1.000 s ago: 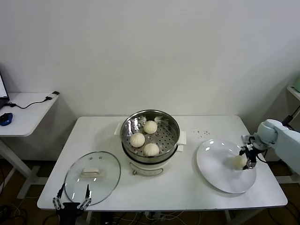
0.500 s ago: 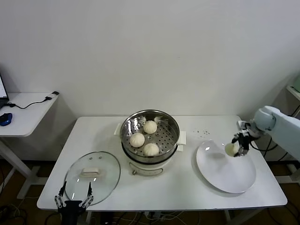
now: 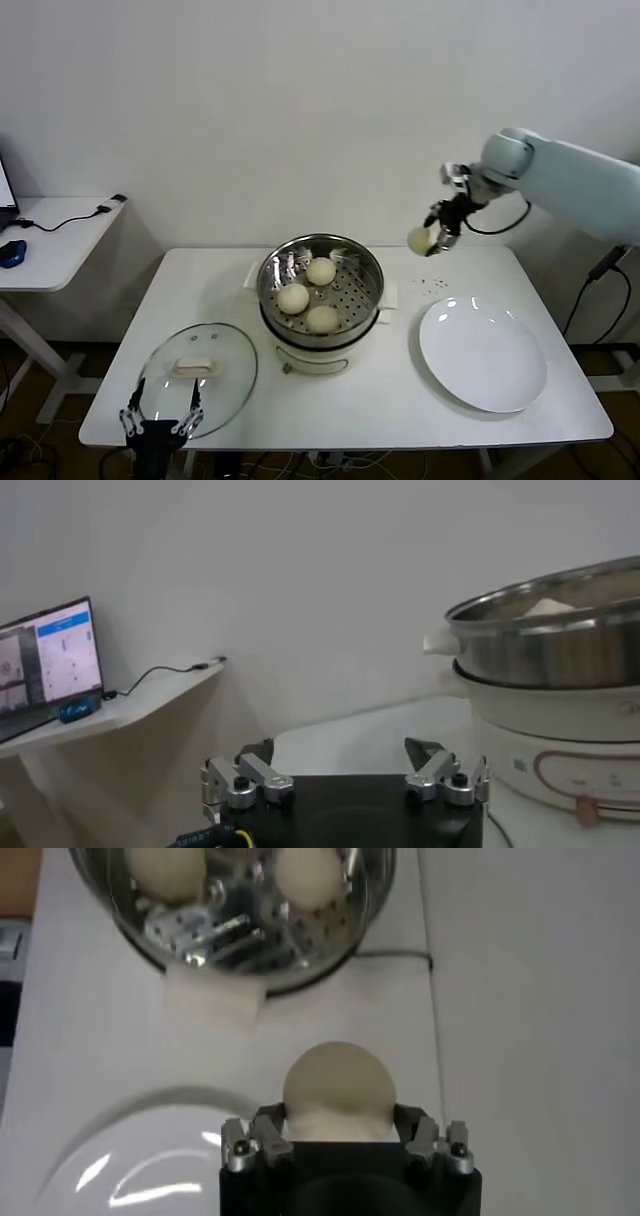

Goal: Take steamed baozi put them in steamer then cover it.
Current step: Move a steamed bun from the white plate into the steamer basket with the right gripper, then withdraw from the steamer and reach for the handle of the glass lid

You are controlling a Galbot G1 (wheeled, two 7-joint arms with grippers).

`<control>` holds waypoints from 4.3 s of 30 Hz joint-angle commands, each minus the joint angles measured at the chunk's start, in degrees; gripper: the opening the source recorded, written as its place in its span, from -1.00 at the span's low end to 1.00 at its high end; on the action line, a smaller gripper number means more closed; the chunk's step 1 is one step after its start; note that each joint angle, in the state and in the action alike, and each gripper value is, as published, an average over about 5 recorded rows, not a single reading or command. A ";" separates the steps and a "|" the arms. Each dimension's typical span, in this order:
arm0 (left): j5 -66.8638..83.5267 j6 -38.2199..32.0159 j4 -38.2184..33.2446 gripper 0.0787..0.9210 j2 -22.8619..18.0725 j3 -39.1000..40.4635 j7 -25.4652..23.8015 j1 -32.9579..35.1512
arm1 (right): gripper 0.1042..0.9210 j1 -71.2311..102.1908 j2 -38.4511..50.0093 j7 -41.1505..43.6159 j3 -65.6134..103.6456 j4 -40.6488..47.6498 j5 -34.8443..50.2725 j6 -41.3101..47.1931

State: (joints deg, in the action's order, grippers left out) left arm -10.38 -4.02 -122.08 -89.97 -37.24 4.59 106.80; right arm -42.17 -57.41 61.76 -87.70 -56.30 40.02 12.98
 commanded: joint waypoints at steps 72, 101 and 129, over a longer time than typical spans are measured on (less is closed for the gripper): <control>0.36 0.40 0.35 0.77 2.74 -2.89 -1.15 -1.70 | 0.76 31.56 23.10 -38.79 34.93 -24.45 21.99 -18.40; -85.24 0.68 8.05 0.77 5.39 -3.43 1.53 -5.86 | 0.76 118.47 7.18 -43.12 120.01 -39.43 5.00 -19.09; -82.01 1.91 33.05 0.77 5.97 -1.99 13.56 -24.16 | 0.76 121.33 2.14 -42.65 120.98 -35.58 -5.26 -19.54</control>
State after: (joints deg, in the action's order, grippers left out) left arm -90.78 -2.79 -96.15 -84.57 -39.66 15.00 87.87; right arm 76.94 -53.82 19.14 31.31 -92.13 37.09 -6.49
